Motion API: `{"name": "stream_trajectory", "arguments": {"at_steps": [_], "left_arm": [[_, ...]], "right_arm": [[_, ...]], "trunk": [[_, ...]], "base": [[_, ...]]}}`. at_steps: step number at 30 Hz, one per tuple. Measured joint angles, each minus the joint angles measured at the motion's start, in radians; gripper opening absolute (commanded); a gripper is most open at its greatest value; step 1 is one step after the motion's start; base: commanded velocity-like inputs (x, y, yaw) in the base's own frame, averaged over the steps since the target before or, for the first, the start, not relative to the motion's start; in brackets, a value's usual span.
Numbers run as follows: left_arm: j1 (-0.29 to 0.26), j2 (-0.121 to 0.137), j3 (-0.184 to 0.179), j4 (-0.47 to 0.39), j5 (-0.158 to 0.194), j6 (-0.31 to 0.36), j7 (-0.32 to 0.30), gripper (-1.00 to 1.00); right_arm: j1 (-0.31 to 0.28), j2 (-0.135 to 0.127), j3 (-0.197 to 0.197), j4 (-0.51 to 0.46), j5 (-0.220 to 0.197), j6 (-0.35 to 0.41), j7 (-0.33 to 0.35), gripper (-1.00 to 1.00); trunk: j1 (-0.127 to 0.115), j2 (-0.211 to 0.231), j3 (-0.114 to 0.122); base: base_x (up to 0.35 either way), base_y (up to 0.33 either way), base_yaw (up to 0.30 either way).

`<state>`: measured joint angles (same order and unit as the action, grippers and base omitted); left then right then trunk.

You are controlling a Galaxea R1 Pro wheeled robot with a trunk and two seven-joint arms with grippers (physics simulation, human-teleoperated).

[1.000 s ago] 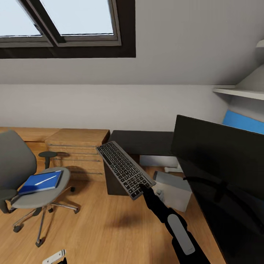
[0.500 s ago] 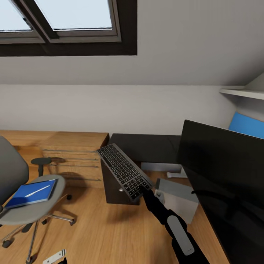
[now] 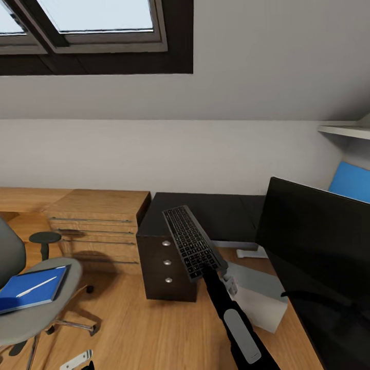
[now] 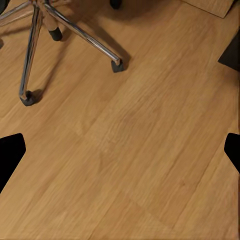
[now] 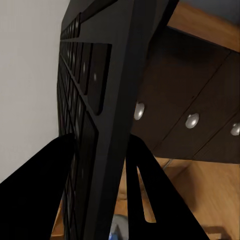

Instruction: In the bedroom, organize the workspace by keeping the computer under the desk, ensuring the monitor is on the desk, placing the keyboard on the desk next to the monitor, placing the mouse on the desk next to the keyboard, moving the folder from the swivel chair onto the desk next to the mouse, stacking the notebook on top of the folder with the pen on top of the notebook, and positioning the swivel chair next to the desk.

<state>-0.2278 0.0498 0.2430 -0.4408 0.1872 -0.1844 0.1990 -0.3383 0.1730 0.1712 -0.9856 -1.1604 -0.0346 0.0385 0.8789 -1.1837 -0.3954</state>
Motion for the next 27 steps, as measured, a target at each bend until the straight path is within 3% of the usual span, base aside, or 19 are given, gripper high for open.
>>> {"name": "stream_trajectory", "arguments": {"at_steps": [6, 13, 18, 27], "left_arm": [[0.0, -0.011, 0.0, 0.0, -0.005, -0.02, 0.0, 1.0], [0.0, -0.015, 0.001, 0.0, -0.065, -0.037, 0.002, 1.0], [0.0, -0.015, 0.001, 0.0, -0.073, -0.056, 0.001, 1.0], [0.001, -0.015, 0.002, 0.0, -0.072, -0.092, -0.001, 1.0]], "right_arm": [[0.0, 0.002, 0.0, 0.031, -0.001, -0.015, -0.002, -1.0], [0.0, 0.002, -0.001, 0.053, -0.014, -0.044, -0.012, -1.0], [0.0, 0.002, -0.002, 0.061, -0.136, -0.048, -0.047, -1.0], [0.0, 0.002, 0.0, 0.086, -0.161, -0.048, -0.052, -1.0]], "trunk": [[0.0, 0.0, 0.0], [0.0, 0.0, 0.0], [0.0, 0.0, 0.0], [0.0, 0.0, 0.0]], "base": [[0.325, 0.0, 0.0], [0.325, 0.0, 0.0], [0.325, 0.0, 0.0], [0.32, 0.11, 0.0]]}}
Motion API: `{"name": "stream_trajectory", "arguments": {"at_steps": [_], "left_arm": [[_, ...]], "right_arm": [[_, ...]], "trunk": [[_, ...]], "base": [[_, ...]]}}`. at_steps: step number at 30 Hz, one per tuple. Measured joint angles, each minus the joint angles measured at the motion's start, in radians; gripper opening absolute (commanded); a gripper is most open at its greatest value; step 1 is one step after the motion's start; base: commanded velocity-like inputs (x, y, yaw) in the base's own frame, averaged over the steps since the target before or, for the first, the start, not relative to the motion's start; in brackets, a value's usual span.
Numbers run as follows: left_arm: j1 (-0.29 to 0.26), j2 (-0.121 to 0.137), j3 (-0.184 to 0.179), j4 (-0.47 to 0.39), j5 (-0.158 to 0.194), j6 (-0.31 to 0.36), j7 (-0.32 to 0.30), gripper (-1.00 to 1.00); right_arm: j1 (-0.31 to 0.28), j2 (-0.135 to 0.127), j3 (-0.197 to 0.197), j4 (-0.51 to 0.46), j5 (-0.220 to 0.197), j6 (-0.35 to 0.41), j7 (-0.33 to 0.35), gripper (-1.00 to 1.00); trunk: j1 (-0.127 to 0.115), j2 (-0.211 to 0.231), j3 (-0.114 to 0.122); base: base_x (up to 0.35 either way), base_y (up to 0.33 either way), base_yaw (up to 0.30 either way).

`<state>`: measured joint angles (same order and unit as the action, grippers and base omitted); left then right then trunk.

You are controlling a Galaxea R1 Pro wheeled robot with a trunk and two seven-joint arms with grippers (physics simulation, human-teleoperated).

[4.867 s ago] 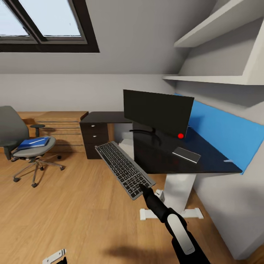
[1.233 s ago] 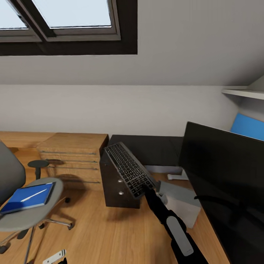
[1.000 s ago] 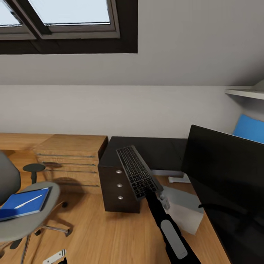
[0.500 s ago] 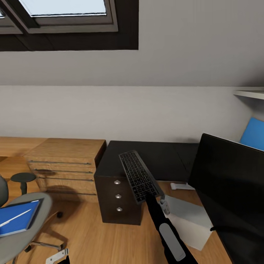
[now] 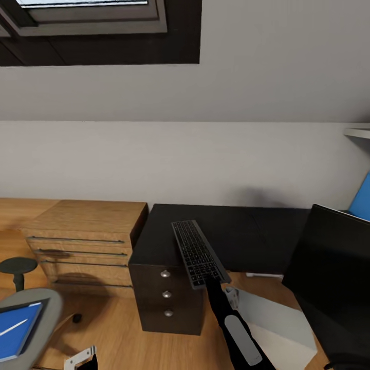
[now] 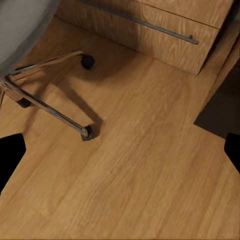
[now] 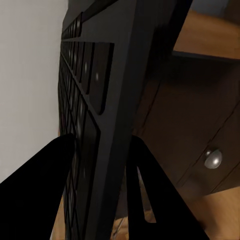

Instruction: In the bedroom, organize the workspace by keeping the computer under the desk, ensuring the monitor is on the desk, placing the keyboard on the desk next to the monitor, placing the mouse on the desk next to the keyboard, moving the folder from the swivel chair onto the desk next to the mouse, stacking the notebook on top of the folder with the pen on top of the notebook, and positioning the swivel chair next to the desk.

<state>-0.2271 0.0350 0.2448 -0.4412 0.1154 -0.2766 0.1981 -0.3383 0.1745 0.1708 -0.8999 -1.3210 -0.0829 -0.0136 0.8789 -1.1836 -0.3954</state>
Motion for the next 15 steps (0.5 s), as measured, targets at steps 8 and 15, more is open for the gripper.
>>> {"name": "stream_trajectory", "arguments": {"at_steps": [8, 15], "left_arm": [[0.0, 0.0, 0.0, 0.0, 0.0, -0.001, -0.003, 1.0], [-0.001, -0.004, 0.0, 0.0, 0.0, 0.002, -0.003, 1.0]], "right_arm": [[0.0, 0.0, -0.001, 0.006, 0.0, -0.046, 0.0, -1.0], [0.0, 0.0, 0.0, 0.01, -0.001, -0.083, 0.0, -1.0]], "trunk": [[0.0, 0.0, 0.0], [0.001, 0.0, 0.0]], "base": [[0.202, 0.256, 0.0], [0.015, 0.144, 0.0]]}}
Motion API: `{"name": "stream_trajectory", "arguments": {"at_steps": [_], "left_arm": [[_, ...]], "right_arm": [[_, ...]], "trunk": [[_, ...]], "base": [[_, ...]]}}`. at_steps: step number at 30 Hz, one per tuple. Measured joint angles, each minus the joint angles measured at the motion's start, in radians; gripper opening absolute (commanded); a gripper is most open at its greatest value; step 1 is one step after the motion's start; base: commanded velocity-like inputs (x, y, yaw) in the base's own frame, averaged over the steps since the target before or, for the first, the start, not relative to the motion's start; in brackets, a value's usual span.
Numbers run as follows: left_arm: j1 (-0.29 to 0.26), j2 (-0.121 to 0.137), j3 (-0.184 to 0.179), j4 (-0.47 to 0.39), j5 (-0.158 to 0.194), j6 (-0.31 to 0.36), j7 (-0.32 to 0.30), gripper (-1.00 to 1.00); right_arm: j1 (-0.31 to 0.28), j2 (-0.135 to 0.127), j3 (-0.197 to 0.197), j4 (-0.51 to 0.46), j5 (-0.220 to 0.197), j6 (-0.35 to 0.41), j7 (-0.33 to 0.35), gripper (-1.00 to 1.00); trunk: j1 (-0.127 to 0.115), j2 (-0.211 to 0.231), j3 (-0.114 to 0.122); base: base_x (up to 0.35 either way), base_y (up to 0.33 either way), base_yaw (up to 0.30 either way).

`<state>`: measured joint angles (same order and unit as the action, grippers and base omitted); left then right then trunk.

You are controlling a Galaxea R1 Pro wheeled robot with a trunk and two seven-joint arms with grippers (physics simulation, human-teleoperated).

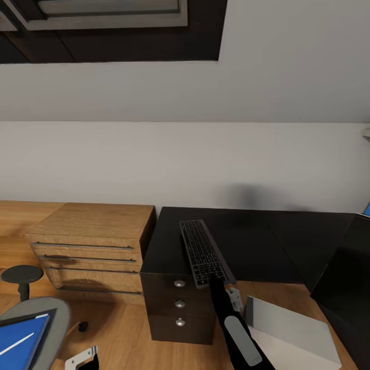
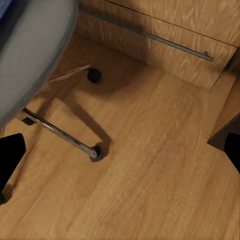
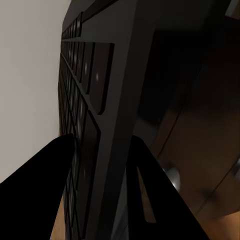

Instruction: In the bedroom, organize the workspace by keeping the computer under the desk, ensuring the monitor is on the desk, placing the keyboard on the desk next to the monitor, placing the mouse on the desk next to the keyboard, moving the folder from the swivel chair onto the desk next to the mouse, stacking the notebook on top of the folder with the pen on top of the notebook, and positioning the swivel chair next to the desk.

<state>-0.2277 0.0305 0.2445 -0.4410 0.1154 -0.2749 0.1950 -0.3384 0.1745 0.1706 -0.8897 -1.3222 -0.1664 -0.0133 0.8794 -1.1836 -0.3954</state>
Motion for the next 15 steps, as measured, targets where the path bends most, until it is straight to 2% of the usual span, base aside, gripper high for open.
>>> {"name": "stream_trajectory", "arguments": {"at_steps": [6, 11, 15], "left_arm": [[0.0, -0.013, 0.0, 0.001, -0.001, -0.001, 0.002, 1.0], [0.0, -0.015, 0.0, 0.001, -0.001, 0.0, 0.001, 1.0], [0.0, -0.015, 0.0, 0.002, -0.001, 0.0, 0.0, 1.0]], "right_arm": [[0.0, 0.0, -0.002, 0.0, 0.0, -0.067, -0.001, -1.0], [0.0, 0.0, -0.001, 0.001, -0.002, -0.088, -0.001, -1.0], [0.0, 0.0, -0.001, 0.001, -0.002, -0.091, -0.001, -1.0]], "trunk": [[0.0, 0.0, 0.0], [0.0, 0.0, 0.0], [0.0, 0.0, 0.0]], "base": [[0.071, 0.01, 0.0], [0.24, 0.001, 0.0], [0.095, 0.0, 0.0]]}}
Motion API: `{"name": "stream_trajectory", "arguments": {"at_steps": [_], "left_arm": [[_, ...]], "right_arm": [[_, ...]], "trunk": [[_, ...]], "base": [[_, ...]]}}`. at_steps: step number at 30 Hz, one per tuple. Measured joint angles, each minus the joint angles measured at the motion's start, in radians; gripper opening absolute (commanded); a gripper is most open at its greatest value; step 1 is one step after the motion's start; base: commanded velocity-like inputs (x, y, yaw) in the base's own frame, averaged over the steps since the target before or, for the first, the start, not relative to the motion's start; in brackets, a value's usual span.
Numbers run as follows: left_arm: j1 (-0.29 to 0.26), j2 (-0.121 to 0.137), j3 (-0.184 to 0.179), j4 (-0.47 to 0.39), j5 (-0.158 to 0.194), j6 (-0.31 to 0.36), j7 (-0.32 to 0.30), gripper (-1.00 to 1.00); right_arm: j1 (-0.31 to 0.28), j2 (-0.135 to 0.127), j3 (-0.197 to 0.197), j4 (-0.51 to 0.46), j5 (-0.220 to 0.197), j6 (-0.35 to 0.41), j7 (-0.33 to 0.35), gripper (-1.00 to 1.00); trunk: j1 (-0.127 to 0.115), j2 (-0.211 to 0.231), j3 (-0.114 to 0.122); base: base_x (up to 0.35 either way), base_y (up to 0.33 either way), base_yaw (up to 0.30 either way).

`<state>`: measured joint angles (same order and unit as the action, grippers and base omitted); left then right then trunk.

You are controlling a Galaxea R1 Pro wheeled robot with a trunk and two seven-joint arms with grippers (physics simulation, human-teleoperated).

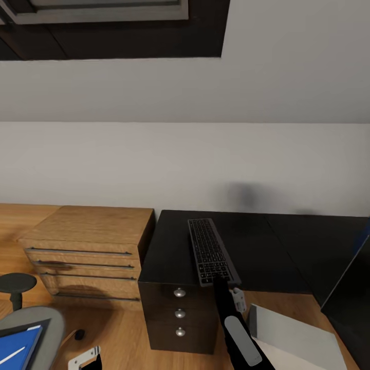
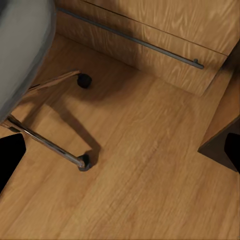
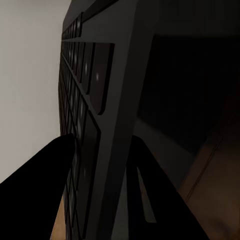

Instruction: In the bedroom, organize the workspace by keeping the computer under the desk, ensuring the monitor is on the desk, placing the keyboard on the desk next to the monitor, placing the mouse on the desk next to the keyboard, moving the folder from the swivel chair onto the desk next to the mouse, stacking the notebook on top of the folder with the pen on top of the notebook, and positioning the swivel chair next to the desk.

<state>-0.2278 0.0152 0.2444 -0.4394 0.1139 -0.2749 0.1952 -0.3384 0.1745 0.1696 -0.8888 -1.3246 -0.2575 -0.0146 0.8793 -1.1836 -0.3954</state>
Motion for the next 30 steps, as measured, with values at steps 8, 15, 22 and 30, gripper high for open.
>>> {"name": "stream_trajectory", "arguments": {"at_steps": [8, 15, 22, 30], "left_arm": [[0.0, 0.0, 0.001, -0.001, 0.001, 0.0, 0.002, 1.0], [0.0, -0.008, 0.003, -0.003, 0.004, 0.002, 0.006, 1.0], [0.0, -0.009, 0.002, -0.001, 0.003, 0.0, 0.005, 1.0], [0.0, -0.008, 0.002, 0.0, 0.003, 0.0, 0.003, 1.0]], "right_arm": [[0.0, 0.0, 0.0, 0.001, 0.0, -0.002, -0.001, -1.0], [0.0, 0.0, 0.0, 0.0, -0.001, -0.002, -0.001, -1.0], [0.0, 0.0, 0.0, 0.0, -0.001, -0.002, -0.001, -1.0], [0.0, 0.0, 0.0, 0.0, -0.001, -0.002, -0.001, -1.0]], "trunk": [[0.0, 0.0, 0.0], [0.0, 0.0, 0.0], [0.0, 0.0, 0.0], [0.0, 0.0, 0.0]], "base": [[0.01, 0.0, 0.0], [0.0, 0.0, 0.0], [-0.001, 0.0, 0.0], [-0.177, 0.0, 0.0]]}}
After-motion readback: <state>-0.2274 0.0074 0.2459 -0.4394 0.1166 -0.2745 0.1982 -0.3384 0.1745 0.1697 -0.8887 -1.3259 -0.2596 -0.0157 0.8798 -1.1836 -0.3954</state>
